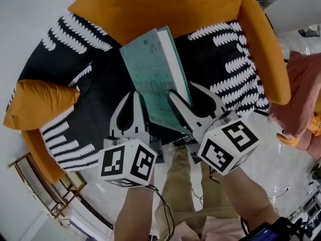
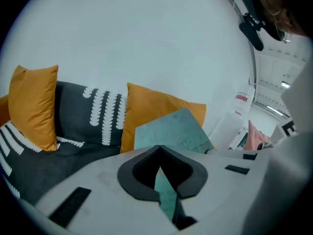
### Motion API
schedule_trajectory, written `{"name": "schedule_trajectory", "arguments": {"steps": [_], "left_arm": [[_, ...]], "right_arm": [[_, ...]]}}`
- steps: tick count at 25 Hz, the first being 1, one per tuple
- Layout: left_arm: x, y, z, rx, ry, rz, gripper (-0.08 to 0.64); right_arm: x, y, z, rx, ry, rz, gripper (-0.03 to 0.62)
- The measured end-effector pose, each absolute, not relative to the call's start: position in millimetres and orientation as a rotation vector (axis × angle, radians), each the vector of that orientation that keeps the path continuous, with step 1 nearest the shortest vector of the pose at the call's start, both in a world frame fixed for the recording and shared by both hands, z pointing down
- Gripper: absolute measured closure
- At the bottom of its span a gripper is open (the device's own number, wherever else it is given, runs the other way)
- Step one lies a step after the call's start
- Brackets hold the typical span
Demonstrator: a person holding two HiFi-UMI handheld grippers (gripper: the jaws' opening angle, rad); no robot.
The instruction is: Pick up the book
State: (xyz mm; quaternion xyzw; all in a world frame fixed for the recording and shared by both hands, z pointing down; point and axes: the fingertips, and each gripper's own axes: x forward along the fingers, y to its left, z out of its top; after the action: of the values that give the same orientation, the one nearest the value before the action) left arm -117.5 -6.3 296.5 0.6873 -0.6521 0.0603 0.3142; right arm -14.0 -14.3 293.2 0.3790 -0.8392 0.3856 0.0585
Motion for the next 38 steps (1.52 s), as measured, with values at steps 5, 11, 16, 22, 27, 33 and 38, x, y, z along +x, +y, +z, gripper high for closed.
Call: {"name": "schedule_trajectory", "arguments": {"steps": [5,11,16,22,27,33,38], "left_arm": [[-110.2,-18.9,244.8,1.886,-1.755,0.137,0.549],[-104.5,-21.1,180.2,1.941,-1.783,0.099,0.549],[-102.7,-20.1,119.6,2.002,-1.823,0.053,0.549],[-98.1,-22.6,39.1,2.078,-1.874,-0.053,0.549],[-88.4,-16.9,-32.1,2.17,-1.922,-0.115,0.549],[-85.1,-12.1,-111.8,2.293,-2.026,-0.171,0.548],[-82.1,1.7,-160.9,2.355,-2.104,-0.184,0.549]], "right_arm": [[-10.8,-27.8,247.8,1.164,-2.602,1.091,0.419],[-11.9,-34.0,182.8,1.161,-2.669,1.007,0.42],[-13.5,-38.4,124.6,1.168,-2.733,0.899,0.419],[-9.4,-50.7,54.1,1.183,-2.811,0.751,0.419],[-1.8,-52.8,-10.2,1.202,-2.867,0.613,0.42],[-3.7,-52.9,-87.4,1.223,-2.946,0.389,0.419],[-5.0,-40.6,-140.3,1.228,-2.994,0.213,0.419]]}}
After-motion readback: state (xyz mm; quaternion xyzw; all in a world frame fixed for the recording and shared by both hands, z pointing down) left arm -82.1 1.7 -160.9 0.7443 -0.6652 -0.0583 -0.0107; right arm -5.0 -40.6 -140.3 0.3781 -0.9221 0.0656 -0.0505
